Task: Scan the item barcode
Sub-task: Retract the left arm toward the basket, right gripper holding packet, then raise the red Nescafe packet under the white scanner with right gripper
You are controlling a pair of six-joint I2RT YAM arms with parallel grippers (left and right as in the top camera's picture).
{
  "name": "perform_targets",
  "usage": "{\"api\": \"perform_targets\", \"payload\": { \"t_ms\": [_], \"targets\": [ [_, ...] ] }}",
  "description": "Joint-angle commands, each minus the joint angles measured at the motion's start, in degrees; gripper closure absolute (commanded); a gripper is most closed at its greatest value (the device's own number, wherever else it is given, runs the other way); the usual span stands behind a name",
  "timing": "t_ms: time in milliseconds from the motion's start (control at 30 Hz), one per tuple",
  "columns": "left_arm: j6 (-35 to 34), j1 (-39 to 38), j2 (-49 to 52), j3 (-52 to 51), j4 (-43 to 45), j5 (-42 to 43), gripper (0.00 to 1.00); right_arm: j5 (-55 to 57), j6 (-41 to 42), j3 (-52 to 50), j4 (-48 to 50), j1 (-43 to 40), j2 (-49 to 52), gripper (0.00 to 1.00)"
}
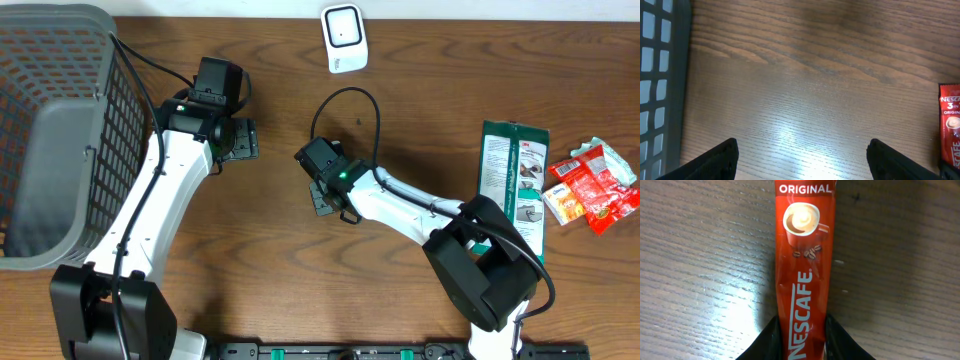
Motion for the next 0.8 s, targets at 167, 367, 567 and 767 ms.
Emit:
{"api": "perform_targets", "payload": {
  "t_ms": [167,367,567,767],
  "targets": [
    [-0.3,0.1,0.3,-0.6,-0.2,-0.9,0.17,0.7,0.2,0.3,-0.4,0.2,0.4,0.78],
    [-0.3,0.1,0.3,-0.6,-0.2,-0.8,0.17,0.7,0.2,0.3,-0.1,0.2,0.4,0.99],
    [-0.3,0.1,0.3,-0.6,-0.2,-0.9,0.17,0.7,-1.6,0.4,-1.0,0.1,-0.9,0.99],
    [-0.3,0.1,0.3,-0.6,-0.2,-0.8,0.17,0.7,-6.1,0.7,-8.4,-1.5,-12.4,0.99]
  ]
}}
